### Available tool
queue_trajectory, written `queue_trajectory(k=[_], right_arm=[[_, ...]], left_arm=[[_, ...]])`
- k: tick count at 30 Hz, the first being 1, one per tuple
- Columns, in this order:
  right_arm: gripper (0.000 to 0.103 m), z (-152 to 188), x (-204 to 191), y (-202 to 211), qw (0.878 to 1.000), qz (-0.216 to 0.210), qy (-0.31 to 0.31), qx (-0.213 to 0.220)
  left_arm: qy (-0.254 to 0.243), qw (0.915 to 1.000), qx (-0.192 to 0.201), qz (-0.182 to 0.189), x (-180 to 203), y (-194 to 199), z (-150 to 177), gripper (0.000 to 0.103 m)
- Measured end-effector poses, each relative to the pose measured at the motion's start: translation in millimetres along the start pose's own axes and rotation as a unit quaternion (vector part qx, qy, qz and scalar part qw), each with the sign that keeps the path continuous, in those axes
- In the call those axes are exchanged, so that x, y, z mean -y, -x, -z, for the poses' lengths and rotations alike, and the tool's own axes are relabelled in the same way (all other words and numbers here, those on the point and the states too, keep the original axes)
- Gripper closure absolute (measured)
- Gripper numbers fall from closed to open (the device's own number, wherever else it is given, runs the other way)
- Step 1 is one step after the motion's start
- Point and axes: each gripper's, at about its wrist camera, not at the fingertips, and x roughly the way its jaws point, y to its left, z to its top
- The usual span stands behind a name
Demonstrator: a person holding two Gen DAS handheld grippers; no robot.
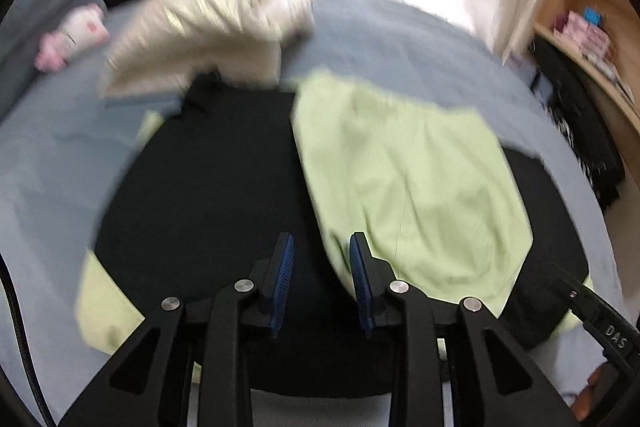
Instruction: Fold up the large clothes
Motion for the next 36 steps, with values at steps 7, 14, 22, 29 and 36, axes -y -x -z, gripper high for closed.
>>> queue_trajectory(k=[7,14,22,29,36], right_arm=[[0.087,-39,-34,-23,0.997,-0.063,0.038,0.019],[0.087,-61,-56,-97,0.996,-0.049,0.074,-0.006],[0.103,-68,24,-106,0.999,0.032,0.024,0.007],[0.093,-62,30,-87,1.000,0.021,-0.007,-0.006],[0.075,-58,8,-44,1.000,-0.002,-0.015,0.007]], left_arm=[[-0.012,0.9980,0.003,0.061,9,-19,-23,0.077],[0.019,0.9984,-0.043,0.031,-2,-96,-52,0.080],[0.043,0.9979,-0.039,0.029,-41,-114,-47,0.100],[0.041,0.9975,-0.057,0.009,-28,-99,-50,0.099],[0.043,0.9976,-0.051,0.020,-22,-53,-46,0.093]])
